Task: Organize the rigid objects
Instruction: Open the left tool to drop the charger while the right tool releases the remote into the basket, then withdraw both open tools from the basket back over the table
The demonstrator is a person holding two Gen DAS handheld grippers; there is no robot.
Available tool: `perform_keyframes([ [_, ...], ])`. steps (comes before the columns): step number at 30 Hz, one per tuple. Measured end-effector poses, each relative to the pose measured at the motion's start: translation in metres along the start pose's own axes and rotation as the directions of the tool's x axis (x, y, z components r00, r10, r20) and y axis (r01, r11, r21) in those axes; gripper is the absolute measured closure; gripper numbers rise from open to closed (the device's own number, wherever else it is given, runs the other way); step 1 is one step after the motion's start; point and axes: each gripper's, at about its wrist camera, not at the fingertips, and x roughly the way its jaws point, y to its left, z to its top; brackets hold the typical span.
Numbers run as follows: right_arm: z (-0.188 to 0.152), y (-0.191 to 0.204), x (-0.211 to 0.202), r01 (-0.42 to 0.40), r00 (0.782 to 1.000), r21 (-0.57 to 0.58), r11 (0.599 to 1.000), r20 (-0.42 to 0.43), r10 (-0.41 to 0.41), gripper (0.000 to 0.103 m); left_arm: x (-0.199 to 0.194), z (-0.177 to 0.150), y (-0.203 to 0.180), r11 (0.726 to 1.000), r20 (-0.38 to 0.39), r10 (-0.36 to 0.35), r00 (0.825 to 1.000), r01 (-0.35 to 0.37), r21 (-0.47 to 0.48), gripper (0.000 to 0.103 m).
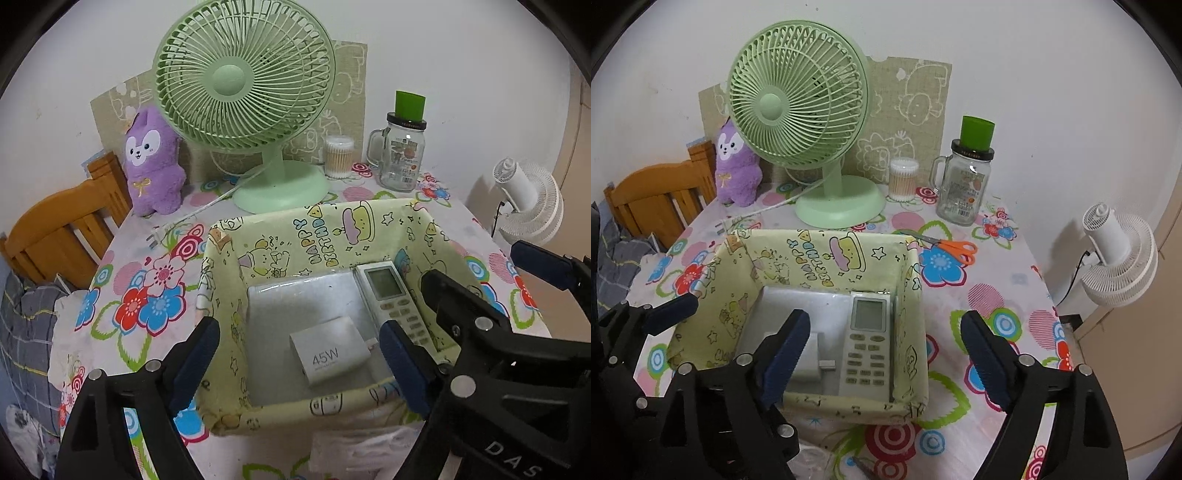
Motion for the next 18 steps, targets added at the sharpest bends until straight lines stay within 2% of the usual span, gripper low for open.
perform_keyframes([
  [8, -0.008, -0.002, -0.020, -0.003, 1.000, 0.017, 1.000, 0.010, 0.003, 0.010, -0.020, -0.008, -0.002, 1.000, 0.014, 0.002, 1.000, -0.002, -0.001, 0.011],
  [18, -0.018, -0.003, -0.047, -0.019, 0.999, 0.024, 1.000, 0.034, 0.018, 0.008, -0.048, -0.018, -0.003, 1.000, 0.045, 0.011, 0.999, -0.011, 0.001, 0.011],
])
